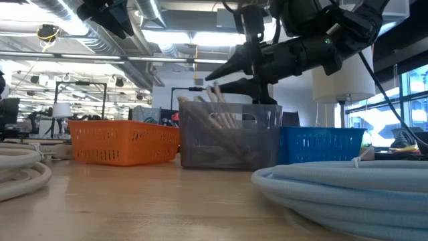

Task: Pick & Place USB Port
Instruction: Put the light brown HDMI cable into the black bin, then put the black charger cable into the blue bin

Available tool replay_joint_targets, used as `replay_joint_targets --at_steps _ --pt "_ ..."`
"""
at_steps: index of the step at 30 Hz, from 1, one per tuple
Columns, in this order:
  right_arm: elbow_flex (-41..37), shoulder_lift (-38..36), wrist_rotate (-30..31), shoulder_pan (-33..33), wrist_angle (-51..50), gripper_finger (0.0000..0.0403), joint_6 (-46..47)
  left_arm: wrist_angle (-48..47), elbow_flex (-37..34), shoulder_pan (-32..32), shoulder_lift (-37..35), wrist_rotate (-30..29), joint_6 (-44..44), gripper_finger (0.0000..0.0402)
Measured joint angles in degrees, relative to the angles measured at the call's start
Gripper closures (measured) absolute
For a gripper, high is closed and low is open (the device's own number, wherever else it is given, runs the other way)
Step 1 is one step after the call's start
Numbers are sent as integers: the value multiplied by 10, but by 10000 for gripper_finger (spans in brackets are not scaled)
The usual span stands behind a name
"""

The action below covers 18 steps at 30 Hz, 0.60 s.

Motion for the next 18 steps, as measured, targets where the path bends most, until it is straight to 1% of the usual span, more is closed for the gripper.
replay_joint_targets --at_steps 5,8,10,14,18 --pt "0 0 -13 0 10 224 16 0 0 0 0 0 0 217" --pt "0 0 -14 0 42 194 20 0 0 0 0 0 9 217" --pt "0 0 -14 0 77 185 20 -1 0 0 0 0 14 217" --pt "0 -6 -13 0 152 181 17 -1 0 0 0 0 15 217" --pt "2 -36 -14 0 221 180 -22 -2 0 0 0 1 15 217"
